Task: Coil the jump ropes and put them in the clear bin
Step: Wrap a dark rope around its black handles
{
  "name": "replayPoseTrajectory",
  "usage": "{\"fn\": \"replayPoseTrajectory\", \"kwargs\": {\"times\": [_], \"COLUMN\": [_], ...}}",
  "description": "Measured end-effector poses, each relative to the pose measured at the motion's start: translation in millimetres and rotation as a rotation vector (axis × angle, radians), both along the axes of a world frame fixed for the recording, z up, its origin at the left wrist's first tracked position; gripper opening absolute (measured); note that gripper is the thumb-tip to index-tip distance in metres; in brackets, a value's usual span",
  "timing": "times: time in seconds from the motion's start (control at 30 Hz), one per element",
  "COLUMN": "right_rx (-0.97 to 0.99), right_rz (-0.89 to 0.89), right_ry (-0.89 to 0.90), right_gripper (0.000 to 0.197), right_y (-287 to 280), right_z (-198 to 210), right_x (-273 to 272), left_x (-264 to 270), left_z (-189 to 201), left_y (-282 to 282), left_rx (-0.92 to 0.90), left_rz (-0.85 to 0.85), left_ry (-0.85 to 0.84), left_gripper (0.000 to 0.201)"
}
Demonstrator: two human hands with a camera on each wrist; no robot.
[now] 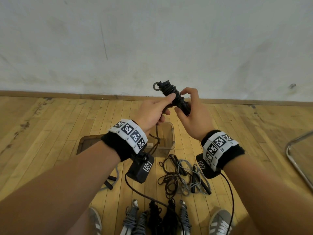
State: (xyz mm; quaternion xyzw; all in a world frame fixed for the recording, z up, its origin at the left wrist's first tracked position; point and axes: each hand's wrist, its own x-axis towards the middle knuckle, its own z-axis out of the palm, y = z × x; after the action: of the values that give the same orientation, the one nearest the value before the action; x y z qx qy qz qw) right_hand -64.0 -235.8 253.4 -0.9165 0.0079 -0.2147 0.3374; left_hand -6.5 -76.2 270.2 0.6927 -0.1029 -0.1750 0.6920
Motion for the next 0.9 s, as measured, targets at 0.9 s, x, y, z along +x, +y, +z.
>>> {"fn": "replayPoseTrajectory", "kwargs": {"times": [0.9], "right_rx": [0.125], "right_rz": [-0.032], "right_ry": [0.019], "right_gripper": [0.054], "right_y": [1], "right_z": [2], "right_x": [2], "left_x": [7], "left_z": [-4], "left_y": [5], "left_rx": [-0.024], "left_rz": [0.048], "left_ry": [0.023], "left_gripper": [0.028]}}
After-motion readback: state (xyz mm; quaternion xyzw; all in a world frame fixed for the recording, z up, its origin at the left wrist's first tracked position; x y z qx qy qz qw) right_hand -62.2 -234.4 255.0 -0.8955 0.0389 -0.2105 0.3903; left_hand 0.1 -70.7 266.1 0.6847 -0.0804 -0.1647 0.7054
